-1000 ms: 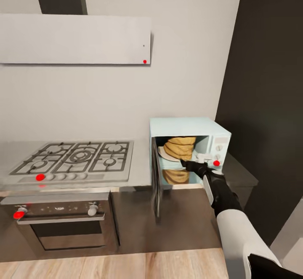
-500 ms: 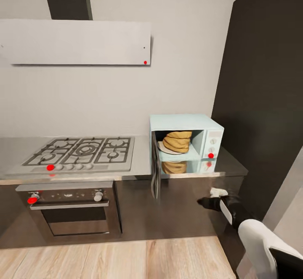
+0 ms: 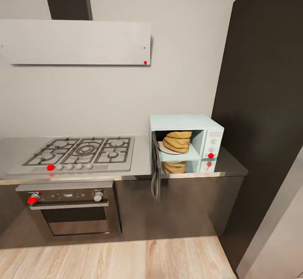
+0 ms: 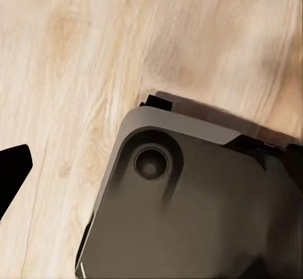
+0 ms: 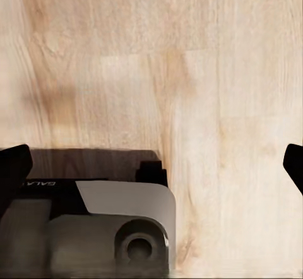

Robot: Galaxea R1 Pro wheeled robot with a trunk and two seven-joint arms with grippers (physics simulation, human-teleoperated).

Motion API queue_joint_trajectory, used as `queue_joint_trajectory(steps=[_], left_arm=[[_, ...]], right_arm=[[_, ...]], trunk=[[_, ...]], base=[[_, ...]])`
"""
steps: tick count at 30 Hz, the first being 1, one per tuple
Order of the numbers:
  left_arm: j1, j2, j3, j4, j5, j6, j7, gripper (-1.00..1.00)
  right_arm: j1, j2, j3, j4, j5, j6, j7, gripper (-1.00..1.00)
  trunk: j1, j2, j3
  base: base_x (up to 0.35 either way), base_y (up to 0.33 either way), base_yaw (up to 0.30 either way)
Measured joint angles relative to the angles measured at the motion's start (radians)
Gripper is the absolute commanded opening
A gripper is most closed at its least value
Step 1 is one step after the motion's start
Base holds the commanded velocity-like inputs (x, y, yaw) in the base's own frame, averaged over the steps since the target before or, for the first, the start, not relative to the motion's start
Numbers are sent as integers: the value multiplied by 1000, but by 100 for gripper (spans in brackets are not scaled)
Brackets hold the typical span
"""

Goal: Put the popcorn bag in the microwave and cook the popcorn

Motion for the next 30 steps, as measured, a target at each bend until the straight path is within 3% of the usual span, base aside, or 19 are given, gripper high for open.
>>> queue_joint_trajectory(steps=[4,9,13,18,30], left_arm=[[0,3,-1,21,5,1,-4,100],[0,4,-1,143,-3,-10,-5,100],[0,4,-1,156,-6,-11,-5,100],[0,4,-2,158,-7,-11,-5,100],[0,6,0,146,-6,-9,-3,100]], right_arm=[[99,-1,-1,0,-6,-88,-2,100],[227,1,-3,-2,-8,-203,-2,100],[278,0,-4,-2,-7,-223,-3,100],[294,-1,-5,-2,-6,-260,-4,100],[295,-3,-7,-2,-7,-266,-4,100]], trunk=[[0,0,0],[0,0,0],[0,0,0],[0,0,0],[0,0,0]], base=[[0,0,0],[0,0,0],[0,0,0],[0,0,0],[0,0,0]])
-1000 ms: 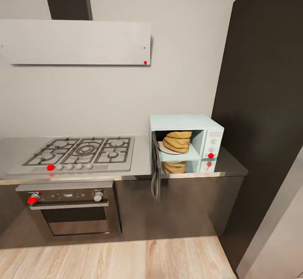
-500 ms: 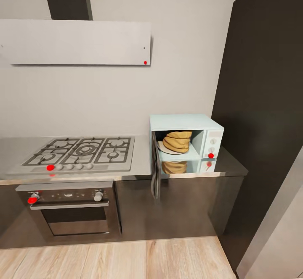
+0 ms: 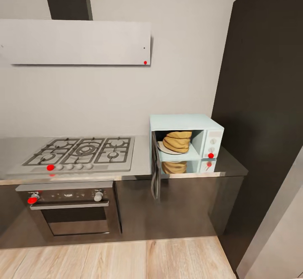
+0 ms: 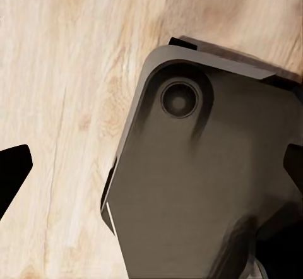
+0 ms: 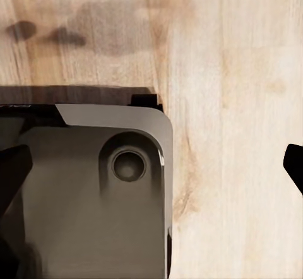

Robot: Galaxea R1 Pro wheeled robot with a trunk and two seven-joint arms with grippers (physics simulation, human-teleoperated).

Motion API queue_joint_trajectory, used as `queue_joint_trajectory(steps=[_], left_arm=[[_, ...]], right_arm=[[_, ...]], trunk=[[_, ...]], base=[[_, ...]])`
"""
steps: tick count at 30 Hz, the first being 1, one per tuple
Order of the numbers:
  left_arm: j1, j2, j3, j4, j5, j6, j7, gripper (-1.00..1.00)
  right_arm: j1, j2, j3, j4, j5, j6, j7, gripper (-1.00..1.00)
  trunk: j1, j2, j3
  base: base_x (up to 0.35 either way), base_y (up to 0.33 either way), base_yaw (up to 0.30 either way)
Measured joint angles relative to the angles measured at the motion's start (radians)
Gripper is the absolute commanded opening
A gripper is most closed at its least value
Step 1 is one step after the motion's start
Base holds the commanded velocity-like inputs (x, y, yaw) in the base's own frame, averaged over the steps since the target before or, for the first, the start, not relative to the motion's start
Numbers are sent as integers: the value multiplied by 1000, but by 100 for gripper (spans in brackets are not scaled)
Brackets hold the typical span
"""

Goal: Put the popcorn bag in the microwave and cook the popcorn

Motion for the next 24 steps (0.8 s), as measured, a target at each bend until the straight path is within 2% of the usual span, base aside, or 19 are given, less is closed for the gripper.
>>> queue_joint_trajectory(steps=[1,4,7,10,12,13,16,17,18,19,21,22,23,24], left_arm=[[0,1,-2,-23,-5,1,1,100],[0,8,-13,-187,-48,9,-14,100],[-1,11,-16,-395,-92,10,-82,100],[0,16,-13,-578,-110,15,-117,100],[0,14,-14,-644,-112,25,-120,100],[-1,15,-13,-667,-114,39,-121,100],[-24,13,-14,-800,-125,163,-117,100],[-61,4,-13,-861,-121,240,-114,100],[-123,-9,-11,-929,-115,349,-113,100],[-150,-21,-11,-972,-110,425,-113,100],[-246,-68,-13,-1083,-101,610,-116,100],[-339,-92,-12,-1145,-105,648,-102,100],[-433,-99,-12,-1174,-102,553,-97,100],[-421,-99,-11,-1184,-101,525,-99,100]], right_arm=[[0,-2,-1,0,0,0,0,100],[0,0,0,0,-1,0,0,100],[0,0,0,0,-1,0,0,100],[0,1,0,1,0,0,0,100],[0,0,1,1,0,0,0,100],[0,1,1,1,0,1,0,100],[0,2,1,1,1,3,0,100],[0,2,1,1,1,4,0,100],[0,3,1,1,1,4,0,100],[0,3,1,1,1,4,0,100],[0,3,1,0,1,4,0,100],[0,3,1,0,1,2,0,100],[0,2,0,0,0,1,0,100],[0,2,-1,0,0,1,0,100]], trunk=[[0,0,0],[0,0,0],[0,0,0],[0,0,0],[0,0,0],[0,0,0],[0,0,0],[0,0,0],[0,0,0],[0,0,0],[0,0,0],[0,0,0],[0,0,0],[0,0,0]], base=[[0,0,0],[0,0,0],[0,0,0],[0,0,0],[0,0,0],[0,0,0],[0,0,0],[0,0,0],[0,0,0],[0,0,0],[0,0,0],[0,0,0],[0,0,0],[0,0,0]])
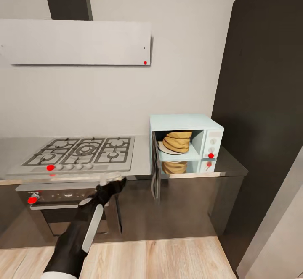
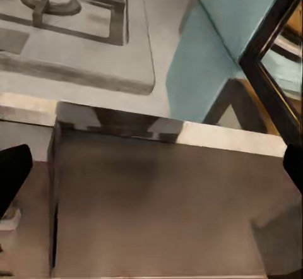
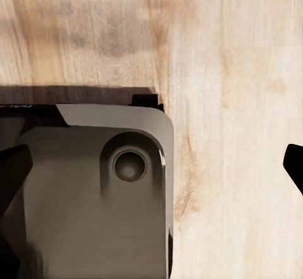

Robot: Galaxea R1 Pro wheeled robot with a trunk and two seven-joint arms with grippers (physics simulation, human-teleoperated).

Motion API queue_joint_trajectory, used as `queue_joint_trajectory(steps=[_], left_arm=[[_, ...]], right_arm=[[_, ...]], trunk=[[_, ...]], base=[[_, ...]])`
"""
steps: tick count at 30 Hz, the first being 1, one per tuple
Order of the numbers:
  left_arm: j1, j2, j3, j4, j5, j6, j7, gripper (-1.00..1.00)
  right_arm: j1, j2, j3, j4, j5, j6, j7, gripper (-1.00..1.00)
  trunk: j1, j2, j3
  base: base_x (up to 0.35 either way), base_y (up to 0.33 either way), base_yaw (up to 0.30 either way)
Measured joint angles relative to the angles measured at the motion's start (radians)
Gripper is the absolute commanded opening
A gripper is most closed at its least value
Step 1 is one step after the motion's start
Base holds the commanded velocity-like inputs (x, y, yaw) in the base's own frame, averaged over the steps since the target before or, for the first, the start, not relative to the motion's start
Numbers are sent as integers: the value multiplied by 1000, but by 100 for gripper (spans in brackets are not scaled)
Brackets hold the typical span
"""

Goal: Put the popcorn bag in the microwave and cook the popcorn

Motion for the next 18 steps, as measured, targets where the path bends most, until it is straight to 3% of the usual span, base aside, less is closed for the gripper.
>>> queue_joint_trajectory(steps=[5,9,14,15,18], left_arm=[[10,4,-3,-43,16,-43,-30,100],[-29,10,-3,-27,43,-44,-73,100],[-143,11,-3,199,71,-61,-113,100],[-164,11,-2,244,73,-76,-164,100],[-173,14,-3,265,71,-84,-258,100]], right_arm=[[0,-2,-2,0,-1,-3,-1,100],[0,-2,-3,0,-1,-26,-2,100],[0,-4,-5,0,-1,-34,-3,100],[0,-4,-5,0,-2,-34,-3,100],[0,-4,-5,0,-2,-34,-3,100]], trunk=[[0,0,0],[0,0,0],[0,0,0],[0,0,0],[0,0,0]], base=[[0,0,0],[0,0,0],[0,0,0],[0,0,0],[0,0,0]])
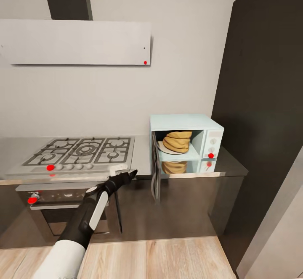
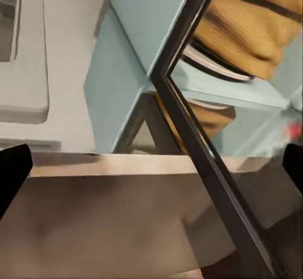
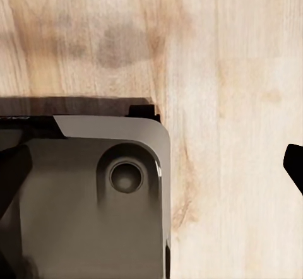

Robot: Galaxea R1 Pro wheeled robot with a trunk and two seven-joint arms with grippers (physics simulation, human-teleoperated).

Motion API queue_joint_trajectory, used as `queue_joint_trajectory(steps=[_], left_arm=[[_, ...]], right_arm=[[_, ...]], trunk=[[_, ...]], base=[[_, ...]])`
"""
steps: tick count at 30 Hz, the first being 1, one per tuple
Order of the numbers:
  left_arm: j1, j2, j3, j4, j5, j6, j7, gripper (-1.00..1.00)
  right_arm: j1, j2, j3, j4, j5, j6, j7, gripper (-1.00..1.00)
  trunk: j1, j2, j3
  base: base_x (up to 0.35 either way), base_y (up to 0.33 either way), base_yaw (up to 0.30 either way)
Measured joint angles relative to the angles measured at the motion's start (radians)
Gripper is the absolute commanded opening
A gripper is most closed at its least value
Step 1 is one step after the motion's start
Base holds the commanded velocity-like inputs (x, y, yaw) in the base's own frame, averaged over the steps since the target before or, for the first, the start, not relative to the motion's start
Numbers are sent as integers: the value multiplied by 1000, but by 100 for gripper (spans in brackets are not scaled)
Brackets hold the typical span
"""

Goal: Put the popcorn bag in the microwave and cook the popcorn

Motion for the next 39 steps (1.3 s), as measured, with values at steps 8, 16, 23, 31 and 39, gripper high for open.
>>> queue_joint_trajectory(steps=[8,16,23,31,39], left_arm=[[-2,15,3,5,-2,-6,-177,100],[-2,13,2,-8,-10,-10,-268,100],[-2,11,-1,-24,-13,-11,-261,100],[-2,8,-2,-26,-16,-10,-250,100],[-2,4,-5,-105,-17,-29,-157,100]], right_arm=[[0,-1,0,-1,1,-1,1,100],[0,6,-1,0,-1,2,-36,100],[0,6,-1,0,-1,0,-47,100],[0,8,0,0,-1,1,-48,100],[0,9,0,0,-1,1,-48,100]], trunk=[[0,0,0],[0,0,0],[0,0,0],[0,0,0],[0,0,0]], base=[[0,0,0],[0,0,-174],[0,0,-243],[0,0,-244],[0,0,-244]])
